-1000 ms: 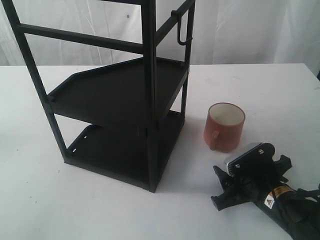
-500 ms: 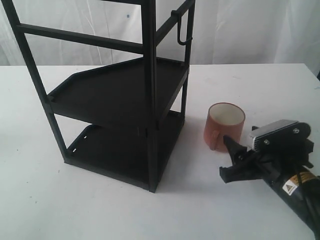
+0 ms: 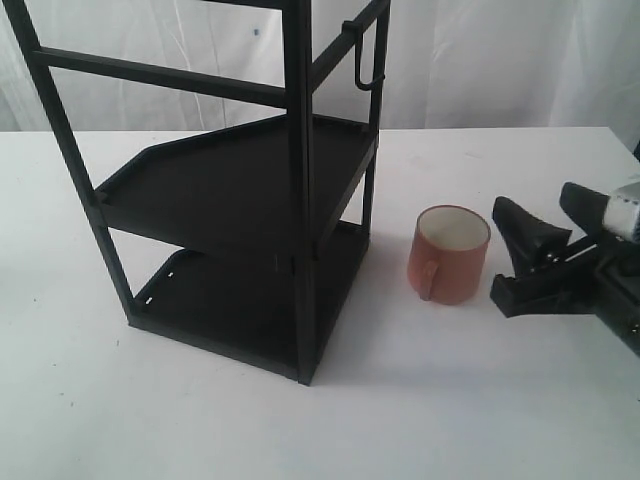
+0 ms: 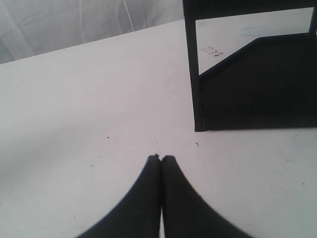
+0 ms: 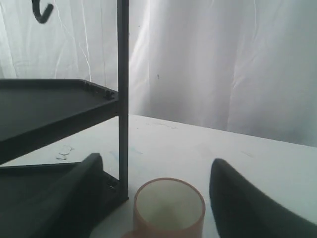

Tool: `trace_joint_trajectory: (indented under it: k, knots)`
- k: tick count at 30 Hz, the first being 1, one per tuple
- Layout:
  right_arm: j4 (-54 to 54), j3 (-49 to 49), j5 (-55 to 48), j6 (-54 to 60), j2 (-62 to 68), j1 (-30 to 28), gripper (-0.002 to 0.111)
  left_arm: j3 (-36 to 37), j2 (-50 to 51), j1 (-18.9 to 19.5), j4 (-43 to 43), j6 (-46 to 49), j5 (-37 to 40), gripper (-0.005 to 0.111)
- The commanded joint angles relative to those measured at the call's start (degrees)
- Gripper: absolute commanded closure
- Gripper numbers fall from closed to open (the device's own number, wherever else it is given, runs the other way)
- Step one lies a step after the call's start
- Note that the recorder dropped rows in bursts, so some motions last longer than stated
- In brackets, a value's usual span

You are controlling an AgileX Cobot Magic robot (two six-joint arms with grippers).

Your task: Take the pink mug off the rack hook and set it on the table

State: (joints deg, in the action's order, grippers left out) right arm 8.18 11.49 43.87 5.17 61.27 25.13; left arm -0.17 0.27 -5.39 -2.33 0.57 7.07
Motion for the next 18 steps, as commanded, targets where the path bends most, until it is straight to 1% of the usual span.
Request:
trace_joint_trajectory:
  k: [1, 7, 11, 14, 18]
  knots:
    - [1.38, 0.48, -14.16, -0.47, -13.65, -0.02, 0.056, 0.17, -0.27, 0.13, 0.14, -0.57, 0.08, 0.107]
    - [1.2, 3.43, -35.2, 0.21, -29.87, -0.02, 0.077, 0.17, -0.27, 0.13, 0.14, -0.57, 0.08, 0.107]
    - [1.08, 5.98, -45.92, 1.08, -38.82, -0.02, 0.089, 0.17, -0.27, 0.13, 0.14, -0.57, 0.08, 0.107]
    - [-0.59, 8.81, -54.27, 1.08, -44.15, -0.02, 0.091, 0.17, -0.27, 0.13, 0.14, -0.57, 0.08, 0.107]
    - [-1.52, 11.97, -64.37, 1.08, -48.37, -0.02, 0.091, 0.17, -0.27, 0.13, 0.14, -0.57, 0.08, 0.107]
